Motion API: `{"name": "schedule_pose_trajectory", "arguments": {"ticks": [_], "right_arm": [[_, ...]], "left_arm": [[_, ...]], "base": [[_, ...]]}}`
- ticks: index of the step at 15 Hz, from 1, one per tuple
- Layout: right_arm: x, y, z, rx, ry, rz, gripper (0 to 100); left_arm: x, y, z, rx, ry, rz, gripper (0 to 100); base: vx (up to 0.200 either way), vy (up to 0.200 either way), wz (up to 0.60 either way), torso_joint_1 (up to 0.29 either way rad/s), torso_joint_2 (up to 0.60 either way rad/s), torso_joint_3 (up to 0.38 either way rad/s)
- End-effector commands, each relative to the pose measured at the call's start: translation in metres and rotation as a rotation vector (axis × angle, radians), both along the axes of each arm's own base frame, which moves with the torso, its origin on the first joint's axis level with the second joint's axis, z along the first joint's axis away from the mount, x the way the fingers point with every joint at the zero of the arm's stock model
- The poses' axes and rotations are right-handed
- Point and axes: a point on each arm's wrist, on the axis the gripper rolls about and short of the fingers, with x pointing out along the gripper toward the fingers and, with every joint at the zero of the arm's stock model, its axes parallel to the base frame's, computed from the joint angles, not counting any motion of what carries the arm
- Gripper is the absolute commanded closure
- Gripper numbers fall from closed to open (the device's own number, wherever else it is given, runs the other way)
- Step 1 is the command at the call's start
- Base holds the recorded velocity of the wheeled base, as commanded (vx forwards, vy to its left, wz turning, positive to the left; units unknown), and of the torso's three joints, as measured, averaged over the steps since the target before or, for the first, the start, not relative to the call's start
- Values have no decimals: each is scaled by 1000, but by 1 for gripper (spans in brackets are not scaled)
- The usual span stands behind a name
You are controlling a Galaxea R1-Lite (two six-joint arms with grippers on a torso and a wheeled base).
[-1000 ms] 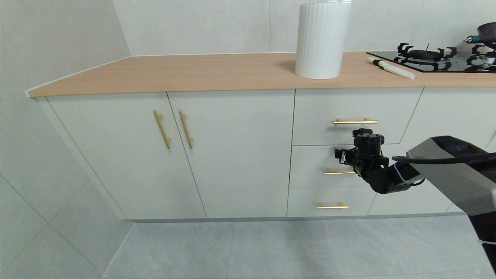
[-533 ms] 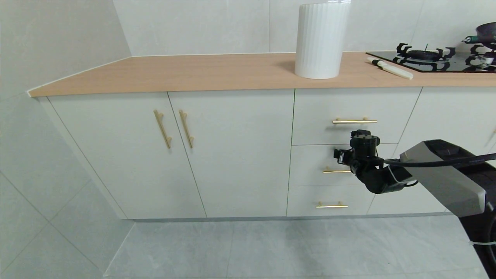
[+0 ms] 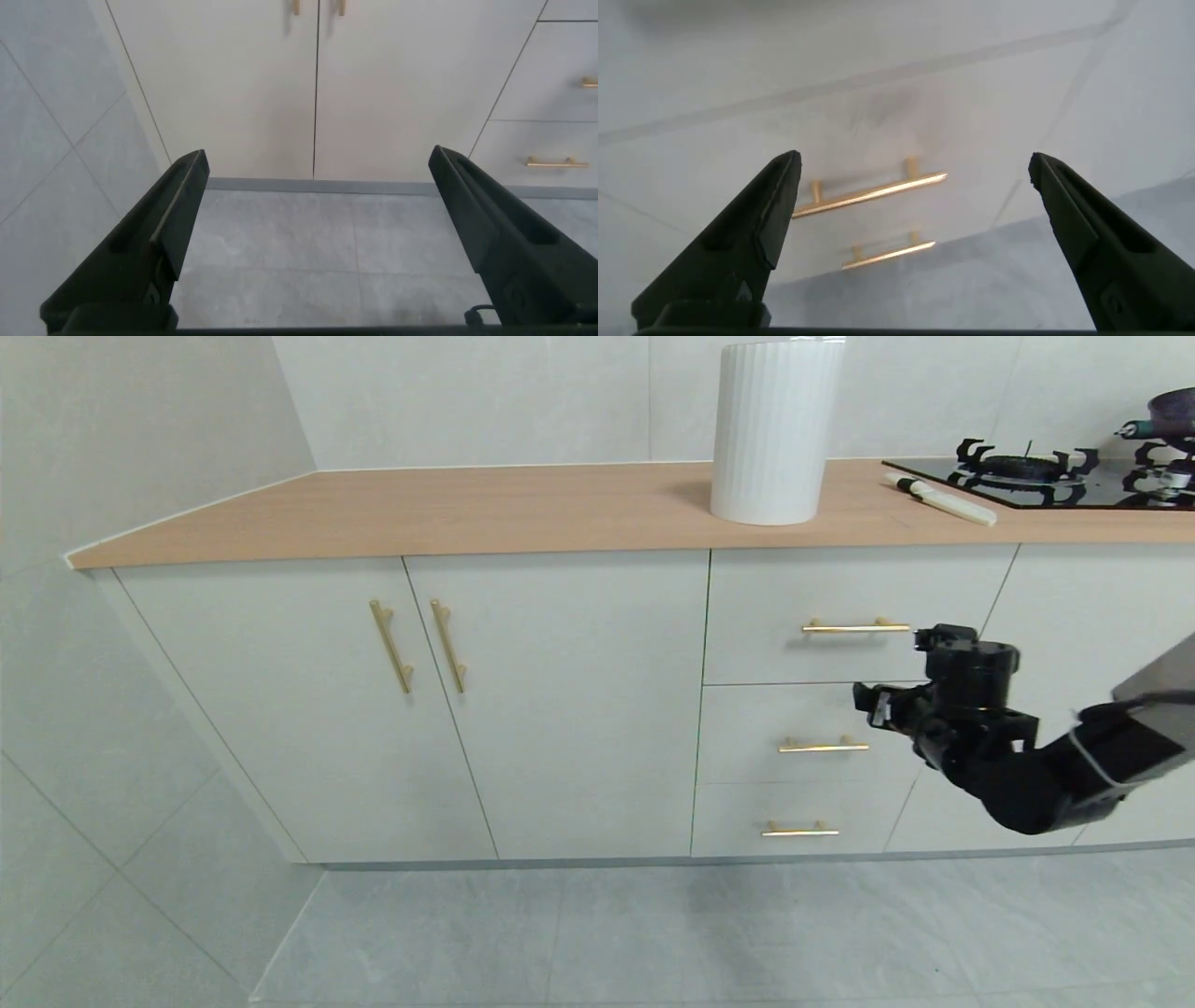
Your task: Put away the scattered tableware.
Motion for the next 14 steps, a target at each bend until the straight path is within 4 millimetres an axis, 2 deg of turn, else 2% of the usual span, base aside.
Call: {"name": "schedule_pose_trajectory", "arguments": {"ticks": [1, 2, 3, 4, 5, 6, 7, 8, 12, 13, 14], "right_arm": [[-108, -17, 73, -54, -173, -4, 0], [-129, -21, 81, -69, -199, -8, 0], [-176, -31, 94, -109, -251, -11, 0], [-208, -38, 97, -130, -281, -16, 0], [-230, -43, 95, -141, -298, -22, 0], [-268, -53, 86, -166, -322, -45, 0], [-287, -60, 79, -187, -323, -75, 0], [-315, -67, 75, -232, -338, -115, 0], [-396, -77, 60, -285, -329, -164, 0], [-412, -78, 52, -291, -317, -189, 0], [-419, -78, 49, -292, -313, -198, 0]], "left_arm": [[0, 0, 0, 0, 0, 1, 0], [0, 0, 0, 0, 0, 1, 0], [0, 0, 0, 0, 0, 1, 0], [0, 0, 0, 0, 0, 1, 0], [0, 0, 0, 0, 0, 1, 0], [0, 0, 0, 0, 0, 1, 0], [0, 0, 0, 0, 0, 1, 0], [0, 0, 0, 0, 0, 1, 0], [0, 0, 0, 0, 0, 1, 0], [0, 0, 0, 0, 0, 1, 0], [0, 0, 0, 0, 0, 1, 0]], "base": [[0, 0, 0, 0, 0, 0], [0, 0, 0, 0, 0, 0], [0, 0, 0, 0, 0, 0], [0, 0, 0, 0, 0, 0], [0, 0, 0, 0, 0, 0], [0, 0, 0, 0, 0, 0], [0, 0, 0, 0, 0, 0], [0, 0, 0, 0, 0, 0], [0, 0, 0, 0, 0, 0], [0, 0, 0, 0, 0, 0], [0, 0, 0, 0, 0, 0]]}}
